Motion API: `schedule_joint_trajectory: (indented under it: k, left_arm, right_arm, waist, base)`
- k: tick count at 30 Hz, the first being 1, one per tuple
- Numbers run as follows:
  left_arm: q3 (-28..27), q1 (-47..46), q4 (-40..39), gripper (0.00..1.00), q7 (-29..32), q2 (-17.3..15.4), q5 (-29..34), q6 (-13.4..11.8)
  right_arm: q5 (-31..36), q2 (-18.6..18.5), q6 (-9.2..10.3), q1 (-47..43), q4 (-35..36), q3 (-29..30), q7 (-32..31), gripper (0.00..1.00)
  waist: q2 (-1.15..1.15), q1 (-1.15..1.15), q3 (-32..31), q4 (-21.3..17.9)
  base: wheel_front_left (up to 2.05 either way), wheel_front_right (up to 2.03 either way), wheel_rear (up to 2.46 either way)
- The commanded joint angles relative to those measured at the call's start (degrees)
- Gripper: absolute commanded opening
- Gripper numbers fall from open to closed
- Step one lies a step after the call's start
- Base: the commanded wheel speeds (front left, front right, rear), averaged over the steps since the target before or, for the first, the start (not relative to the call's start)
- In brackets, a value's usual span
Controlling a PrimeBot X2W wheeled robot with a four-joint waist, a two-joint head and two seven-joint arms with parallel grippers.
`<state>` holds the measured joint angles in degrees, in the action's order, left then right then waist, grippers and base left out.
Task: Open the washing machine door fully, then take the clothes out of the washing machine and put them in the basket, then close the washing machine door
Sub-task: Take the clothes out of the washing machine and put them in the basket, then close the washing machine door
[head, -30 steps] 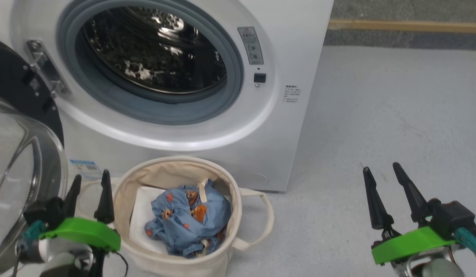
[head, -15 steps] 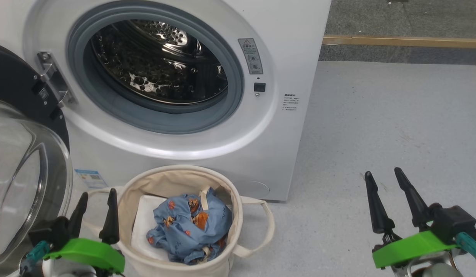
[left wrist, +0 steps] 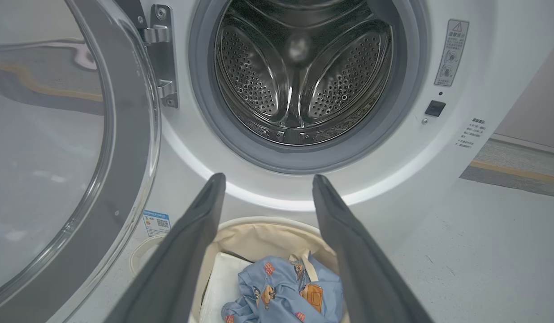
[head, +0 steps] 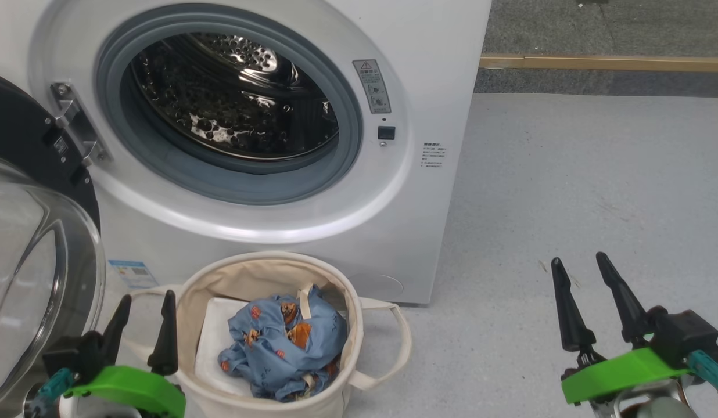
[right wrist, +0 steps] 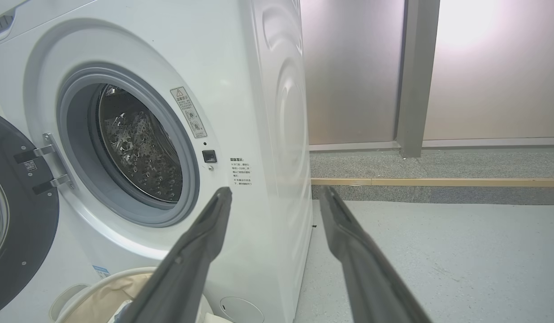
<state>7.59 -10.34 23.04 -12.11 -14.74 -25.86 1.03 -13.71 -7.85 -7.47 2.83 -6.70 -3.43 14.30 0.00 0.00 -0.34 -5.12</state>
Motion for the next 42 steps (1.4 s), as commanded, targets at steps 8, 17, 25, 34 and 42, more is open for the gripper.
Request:
schedule_joint_trajectory:
  k: [8,17,25,34,42]
  left_arm:
    - [-1.9,-1.2,-2.8,1.0,0.3,-2.1,0.0,-0.9]
    - [-1.5,-0.9,-2.9,1.0,0.4,-2.3,-0.4,-1.0]
    - [-1.5,-0.8,-2.1,1.0,0.4,-2.3,-1.0,-1.3]
    - [-1.2,-0.8,-1.9,1.0,0.2,-2.7,-1.0,-1.7]
    - [-0.9,-0.8,-2.1,1.0,-0.3,-3.0,-0.8,-1.9]
  right_arm:
    - [0.4,-0.4,-0.02,1.6,1.9,-1.4,0.7,1.0]
    - [0.4,-0.3,-0.02,1.3,1.9,-1.6,0.7,1.0]
    - [0.4,-0.4,-0.02,1.1,1.8,-1.6,0.7,1.0]
    - [0.4,-0.5,-0.02,0.9,1.7,-1.8,0.7,1.0]
    - [0.4,-0.6,-0.02,1.0,1.6,-1.9,0.7,1.0]
  waist:
    - [0.0,0.0,0.1,0.1]
    - [0.0,0.0,-0.1,0.3]
    - [0.0,0.0,-0.2,0.5]
    - [0.0,0.0,-0.3,0.7]
    - [0.0,0.0,-0.2,0.7]
  base:
    - [0.0,0.0,0.0]
    - [0.0,0.0,0.0]
    - [-0.48,0.55,-0.07]
    - [-1.61,1.72,-0.12]
    - [-1.77,1.64,0.13]
